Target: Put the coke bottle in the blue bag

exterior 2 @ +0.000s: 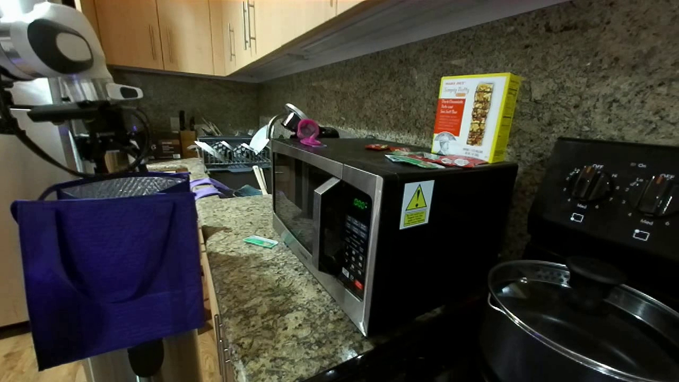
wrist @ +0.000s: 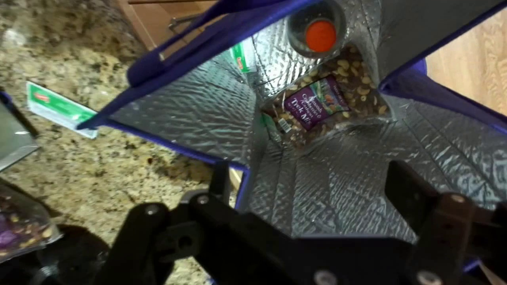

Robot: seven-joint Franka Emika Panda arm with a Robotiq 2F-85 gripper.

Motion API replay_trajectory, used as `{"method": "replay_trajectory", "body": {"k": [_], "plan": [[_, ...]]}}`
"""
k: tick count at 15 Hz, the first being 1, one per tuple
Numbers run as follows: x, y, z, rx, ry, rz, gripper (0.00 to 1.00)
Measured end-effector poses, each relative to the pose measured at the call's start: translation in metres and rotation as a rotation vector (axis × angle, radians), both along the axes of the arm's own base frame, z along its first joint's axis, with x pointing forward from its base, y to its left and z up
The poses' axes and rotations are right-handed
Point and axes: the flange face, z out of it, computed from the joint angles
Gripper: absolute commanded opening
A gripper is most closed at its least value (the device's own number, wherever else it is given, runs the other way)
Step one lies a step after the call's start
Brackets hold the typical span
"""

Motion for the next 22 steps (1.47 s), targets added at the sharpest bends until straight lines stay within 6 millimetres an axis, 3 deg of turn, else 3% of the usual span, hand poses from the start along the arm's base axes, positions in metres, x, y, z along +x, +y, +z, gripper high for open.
{"method": "replay_trajectory", "body": {"k": [5, 10, 16, 22], "plan": [[0.003, -0.057, 0.099, -0.019, -0.099, -0.186, 1.0], [0.009, -0.132, 0.152, -0.013, -0.134, -0.459, 1.0], [0.018, -0.218, 0.162, 0.012, -0.077, -0.772, 1.0], [0.027, -0.258, 0.15, 0.101, 0.007, -0.953, 1.0]]}}
